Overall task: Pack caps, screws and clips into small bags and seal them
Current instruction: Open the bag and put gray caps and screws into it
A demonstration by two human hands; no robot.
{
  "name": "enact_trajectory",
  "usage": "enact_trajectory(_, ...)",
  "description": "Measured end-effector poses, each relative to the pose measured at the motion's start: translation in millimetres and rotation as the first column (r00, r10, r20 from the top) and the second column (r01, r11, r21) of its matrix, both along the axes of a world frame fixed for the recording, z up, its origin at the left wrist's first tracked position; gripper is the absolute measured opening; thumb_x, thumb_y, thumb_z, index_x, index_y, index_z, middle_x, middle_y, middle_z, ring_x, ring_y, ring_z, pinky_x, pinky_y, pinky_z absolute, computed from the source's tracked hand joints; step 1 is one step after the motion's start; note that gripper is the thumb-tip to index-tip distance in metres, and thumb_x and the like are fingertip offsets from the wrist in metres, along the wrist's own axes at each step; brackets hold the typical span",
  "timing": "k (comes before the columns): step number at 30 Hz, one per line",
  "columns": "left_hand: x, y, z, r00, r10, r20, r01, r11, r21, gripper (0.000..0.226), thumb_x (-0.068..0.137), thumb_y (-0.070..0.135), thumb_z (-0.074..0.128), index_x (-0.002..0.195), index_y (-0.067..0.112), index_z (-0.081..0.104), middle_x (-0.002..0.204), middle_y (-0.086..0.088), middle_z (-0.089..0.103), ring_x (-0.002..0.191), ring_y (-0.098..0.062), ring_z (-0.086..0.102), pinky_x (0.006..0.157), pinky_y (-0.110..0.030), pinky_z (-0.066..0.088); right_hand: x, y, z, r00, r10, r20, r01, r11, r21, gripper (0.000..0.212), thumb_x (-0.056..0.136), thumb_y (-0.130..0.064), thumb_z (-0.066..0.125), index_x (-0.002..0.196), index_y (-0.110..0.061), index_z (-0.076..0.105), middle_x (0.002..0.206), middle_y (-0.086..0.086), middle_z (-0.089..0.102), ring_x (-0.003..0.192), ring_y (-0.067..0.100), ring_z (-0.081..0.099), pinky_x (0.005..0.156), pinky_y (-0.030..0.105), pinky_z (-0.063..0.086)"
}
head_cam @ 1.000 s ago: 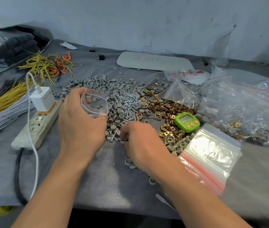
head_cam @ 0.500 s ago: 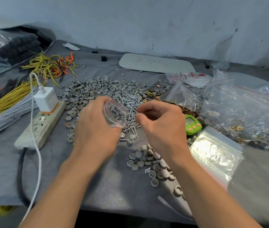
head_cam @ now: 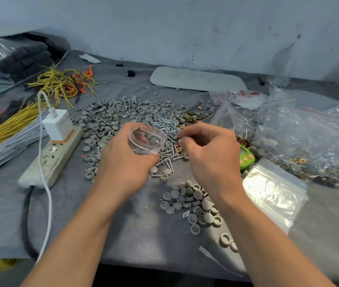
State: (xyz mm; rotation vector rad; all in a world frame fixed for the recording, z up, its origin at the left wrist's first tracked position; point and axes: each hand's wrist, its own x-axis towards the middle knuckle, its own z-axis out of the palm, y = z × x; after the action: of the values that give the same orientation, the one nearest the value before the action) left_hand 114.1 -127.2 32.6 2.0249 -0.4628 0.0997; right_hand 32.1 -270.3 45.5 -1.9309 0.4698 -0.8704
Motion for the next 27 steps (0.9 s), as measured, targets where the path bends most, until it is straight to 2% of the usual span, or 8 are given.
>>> enact_trajectory(5, 5.2, 3.2, 6.7, 0.988, 0.106, -0.113, -0.134, 0.948, -0.289, 0.047, 0.057, 0.026, 0.077, 0.102, 0.036, 0.068, 0.092, 0.018, 0.075, 0.085, -0.004, 0.072, 0.087, -0.043, 0.06, 0.9, 4.4, -9.7, 0.857, 0.108, -0.504, -0.222, 0.96, -0.173, 0.017, 0.093, -0.015, 0.072, 0.098, -0.03, 0.079, 0.086, -0.017, 0.071, 0.065, -0.004, 0.065, 0.054, 0.005, 0.048)
enact_trajectory(8, 9.1, 8.3, 6.9, 0.98, 0.196, -0.033, -0.198, 0.949, -0.246, 0.048, 0.064, 0.027, 0.081, 0.106, 0.037, 0.063, 0.092, 0.017, 0.072, 0.088, -0.003, 0.069, 0.083, -0.028, 0.056, 3.4, 14.6, -16.8, 0.769, 0.074, -0.635, -0.328, 0.899, -0.291, 0.015, 0.088, -0.013, 0.071, 0.099, -0.023, 0.077, 0.097, -0.001, 0.076, 0.085, 0.019, 0.071, 0.075, 0.033, 0.061)
enact_trajectory(11, 5.2, 12.6, 8.3, 0.974, 0.214, 0.08, -0.206, 0.973, -0.101, 0.048, 0.072, 0.025, 0.082, 0.106, 0.044, 0.055, 0.09, 0.027, 0.064, 0.082, 0.002, 0.061, 0.067, -0.014, 0.04, 7.0, 20.3, -19.2, 0.733, 0.029, -0.679, -0.371, 0.855, -0.363, 0.018, 0.079, -0.003, 0.07, 0.091, -0.016, 0.075, 0.086, 0.007, 0.075, 0.084, 0.03, 0.069, 0.075, 0.043, 0.062)
enact_trajectory(15, -0.6, 12.4, 7.6, 0.98, 0.122, 0.157, -0.128, 0.991, 0.025, 0.045, 0.074, 0.023, 0.08, 0.109, 0.04, 0.057, 0.097, 0.017, 0.063, 0.09, -0.012, 0.059, 0.072, -0.03, 0.039, 7.8, 17.2, -21.1, 0.795, 0.025, -0.606, -0.295, 0.89, -0.349, 0.017, 0.091, -0.011, 0.066, 0.092, -0.024, 0.077, 0.085, -0.002, 0.076, 0.08, 0.021, 0.071, 0.077, 0.039, 0.061)
enact_trajectory(19, -5.7, 5.9, 4.0, 0.99, 0.009, 0.141, -0.031, 0.988, 0.154, 0.05, 0.074, 0.027, 0.085, 0.114, 0.041, 0.059, 0.104, 0.016, 0.063, 0.093, -0.01, 0.059, 0.071, -0.027, 0.04, 4.4, 11.3, -8.6, 0.981, 0.076, -0.179, -0.097, 0.989, -0.11, 0.008, 0.093, -0.023, 0.077, 0.091, -0.029, 0.082, 0.074, -0.021, 0.073, 0.074, -0.005, 0.068, 0.065, 0.009, 0.052)
enact_trajectory(22, -10.6, -1.1, 2.3, 0.988, -0.079, 0.133, 0.047, 0.972, 0.229, 0.065, 0.07, 0.021, 0.088, 0.122, 0.043, 0.055, 0.109, 0.018, 0.061, 0.098, -0.009, 0.058, 0.077, -0.028, 0.043, 2.2, 9.6, 0.6, 0.991, 0.134, -0.007, -0.134, 0.991, -0.015, 0.007, 0.084, -0.024, 0.084, 0.083, -0.031, 0.083, 0.073, -0.022, 0.074, 0.071, -0.001, 0.07, 0.064, 0.015, 0.053)
enact_trajectory(24, -12.7, -5.1, 2.5, 0.983, -0.126, 0.137, 0.089, 0.964, 0.25, 0.067, 0.071, 0.021, 0.087, 0.125, 0.043, 0.054, 0.113, 0.019, 0.061, 0.1, -0.009, 0.058, 0.082, -0.03, 0.047, 2.3, 10.9, 1.3, 0.981, 0.185, -0.06, -0.187, 0.982, -0.028, 0.006, 0.082, -0.026, 0.085, 0.085, -0.032, 0.084, 0.078, -0.019, 0.076, 0.076, 0.003, 0.071, 0.069, 0.024, 0.057)
enact_trajectory(27, -12.4, -7.1, 2.8, 0.98, -0.14, 0.139, 0.111, 0.973, 0.2, 0.059, 0.072, 0.024, 0.085, 0.118, 0.046, 0.056, 0.105, 0.021, 0.064, 0.092, -0.003, 0.06, 0.071, -0.018, 0.042, 5.0, 11.9, -1.0, 0.967, 0.221, -0.127, -0.23, 0.971, -0.058, 0.01, 0.086, -0.028, 0.08, 0.094, -0.035, 0.084, 0.087, -0.015, 0.077, 0.083, 0.004, 0.07, 0.075, 0.029, 0.057)
